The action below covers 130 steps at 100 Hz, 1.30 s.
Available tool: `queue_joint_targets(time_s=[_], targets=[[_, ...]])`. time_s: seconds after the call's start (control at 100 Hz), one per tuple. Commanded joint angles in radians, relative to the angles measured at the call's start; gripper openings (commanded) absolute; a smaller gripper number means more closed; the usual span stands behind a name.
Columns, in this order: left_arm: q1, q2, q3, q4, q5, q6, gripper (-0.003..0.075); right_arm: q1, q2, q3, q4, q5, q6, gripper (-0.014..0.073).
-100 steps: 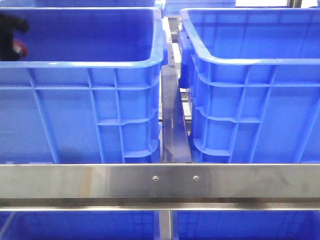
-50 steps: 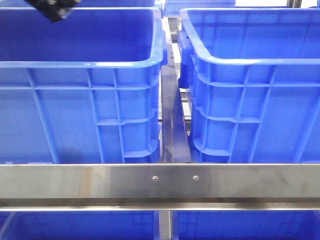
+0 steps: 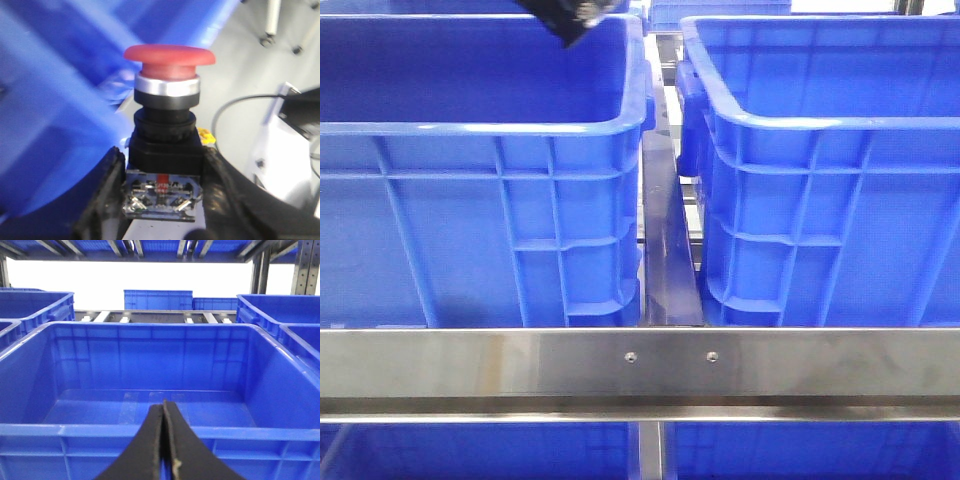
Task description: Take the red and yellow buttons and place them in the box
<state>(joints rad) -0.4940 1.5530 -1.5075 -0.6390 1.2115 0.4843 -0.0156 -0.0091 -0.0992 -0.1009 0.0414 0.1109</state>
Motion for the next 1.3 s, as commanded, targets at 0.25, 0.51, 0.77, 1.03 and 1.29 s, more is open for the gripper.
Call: queue_joint_targets(time_s=[0.25,0.51,0.77,1.03,1.29], targets=[[-0.028,-0.039,-0.027,-0.061,-0.016,0.003,0.0081,0.0,0.236,-0.323,-0.006,0.227,-0.004,-0.0067],[-0.028,-0.039,-0.027,-0.061,-0.016,0.003,0.0081,0.0,0.48,-0.519,0.208,0.324,-0.005,0.029],[-0.028,-0.039,-0.027,-0.061,-0.016,0.003,0.0081,0.004,0.699,-0.698,0.541,0.483,-0.025,0.0569],[-0.028,-0.039,-0.027,-0.061,-0.02,0.003,0.0081,0.091,0.964,-0.846,1.051,0.669,-0.318,0.0545],[-0.028,-0.039,-0.027,-0.061,-0.024,0.003,0.0081,0.174,1.196,-0.888,1.442,0.752,-0.57,0.0537]])
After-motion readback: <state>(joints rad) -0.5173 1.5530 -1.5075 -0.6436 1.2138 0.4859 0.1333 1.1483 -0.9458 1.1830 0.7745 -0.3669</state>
